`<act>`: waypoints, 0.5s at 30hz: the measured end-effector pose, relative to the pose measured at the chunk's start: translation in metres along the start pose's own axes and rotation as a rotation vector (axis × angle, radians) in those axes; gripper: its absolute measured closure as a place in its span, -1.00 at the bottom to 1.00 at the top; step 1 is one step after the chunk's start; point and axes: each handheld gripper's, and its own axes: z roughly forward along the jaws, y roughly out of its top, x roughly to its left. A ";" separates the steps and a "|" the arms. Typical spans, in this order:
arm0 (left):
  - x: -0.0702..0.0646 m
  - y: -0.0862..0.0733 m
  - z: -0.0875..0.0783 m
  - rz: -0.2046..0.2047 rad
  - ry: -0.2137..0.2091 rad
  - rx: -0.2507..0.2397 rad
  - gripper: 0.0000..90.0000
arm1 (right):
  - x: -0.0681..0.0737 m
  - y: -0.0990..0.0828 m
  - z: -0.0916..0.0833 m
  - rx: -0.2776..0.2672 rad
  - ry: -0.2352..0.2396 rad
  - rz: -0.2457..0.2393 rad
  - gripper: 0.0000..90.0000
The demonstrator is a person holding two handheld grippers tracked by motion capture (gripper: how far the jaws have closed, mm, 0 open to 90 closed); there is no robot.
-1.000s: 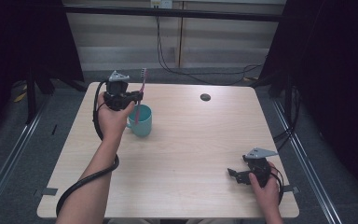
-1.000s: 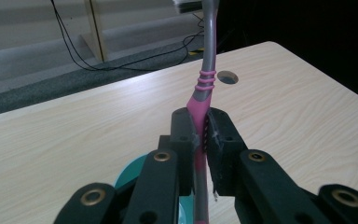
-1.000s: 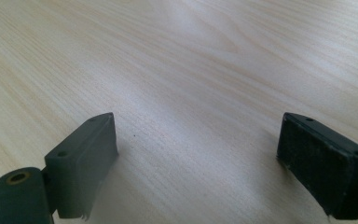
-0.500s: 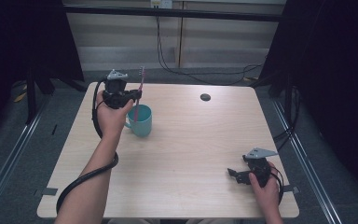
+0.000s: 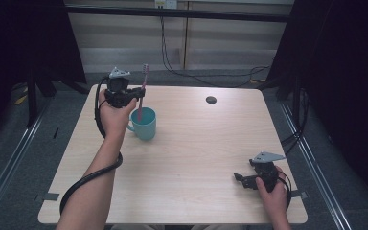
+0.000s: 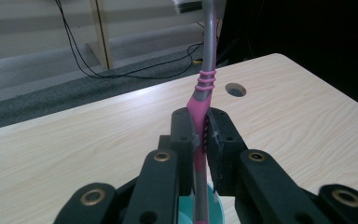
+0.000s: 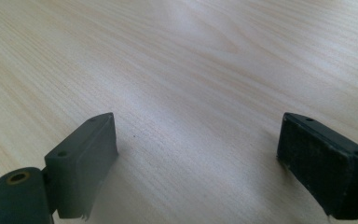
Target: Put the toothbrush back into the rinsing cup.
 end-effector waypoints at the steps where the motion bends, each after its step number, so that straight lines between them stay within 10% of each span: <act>1: 0.001 0.000 0.001 -0.001 0.000 0.000 0.83 | 0.000 0.000 0.000 0.000 0.000 0.000 -0.75; 15: 0.006 -0.001 0.012 0.002 -0.002 -0.015 0.83 | 0.000 0.000 0.000 0.001 0.000 -0.003 -0.75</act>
